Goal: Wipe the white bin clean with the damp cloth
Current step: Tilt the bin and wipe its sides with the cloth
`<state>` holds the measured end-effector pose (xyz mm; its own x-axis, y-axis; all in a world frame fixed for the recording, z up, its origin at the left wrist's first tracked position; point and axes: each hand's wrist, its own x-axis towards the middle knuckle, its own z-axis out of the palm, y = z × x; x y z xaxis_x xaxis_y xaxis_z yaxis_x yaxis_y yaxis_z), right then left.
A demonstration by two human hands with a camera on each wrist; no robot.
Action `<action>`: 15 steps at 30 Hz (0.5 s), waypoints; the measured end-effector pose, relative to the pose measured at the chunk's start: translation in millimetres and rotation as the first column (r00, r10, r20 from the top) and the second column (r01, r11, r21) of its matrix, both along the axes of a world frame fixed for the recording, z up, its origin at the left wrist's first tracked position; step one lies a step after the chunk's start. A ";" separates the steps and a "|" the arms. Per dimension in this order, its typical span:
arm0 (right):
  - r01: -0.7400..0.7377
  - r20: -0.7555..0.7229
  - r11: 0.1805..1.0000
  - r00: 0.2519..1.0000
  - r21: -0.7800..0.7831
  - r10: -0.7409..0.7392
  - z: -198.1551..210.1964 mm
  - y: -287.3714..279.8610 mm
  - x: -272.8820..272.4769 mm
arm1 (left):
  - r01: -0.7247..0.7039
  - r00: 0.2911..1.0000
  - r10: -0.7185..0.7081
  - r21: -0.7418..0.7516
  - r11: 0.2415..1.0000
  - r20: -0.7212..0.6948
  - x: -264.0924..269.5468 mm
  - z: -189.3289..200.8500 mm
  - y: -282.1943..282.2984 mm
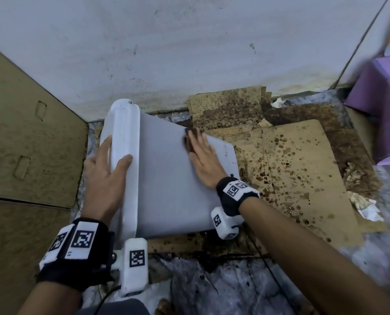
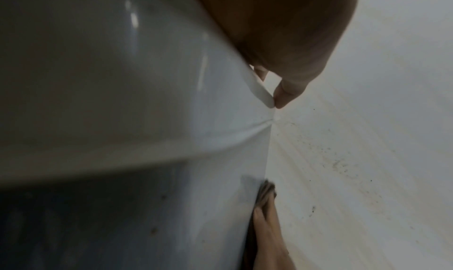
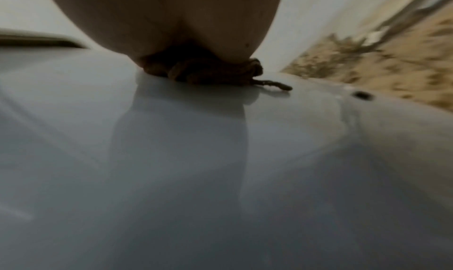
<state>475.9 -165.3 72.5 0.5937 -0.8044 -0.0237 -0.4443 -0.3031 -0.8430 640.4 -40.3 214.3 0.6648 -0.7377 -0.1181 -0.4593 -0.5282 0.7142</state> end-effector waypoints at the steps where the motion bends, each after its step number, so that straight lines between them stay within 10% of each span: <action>1: 0.050 -0.035 0.998 0.998 0.048 -0.048 -11.0 -3.5 -12.1 | -0.001 1.000 0.001 0.001 1.000 0.001 0.9 -1.2 -0.3; 8: 0.287 -0.195 0.902 0.953 0.323 -0.233 -47.6 -11.3 -51.8 | 0.008 1.000 -0.008 -0.012 1.000 0.006 3.0 -4.7 0.3; 15: 0.045 -0.034 0.998 0.998 0.054 -0.043 -17.4 20.1 -21.1 | 0.007 1.000 -0.008 0.019 1.000 0.022 6.1 -5.2 1.9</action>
<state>454.7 -145.3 55.1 0.5559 -0.8267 -0.0869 -0.4838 -0.2367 -0.8425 646.5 -38.3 209.2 0.6619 -0.7404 -0.1172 -0.4791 -0.5380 0.6935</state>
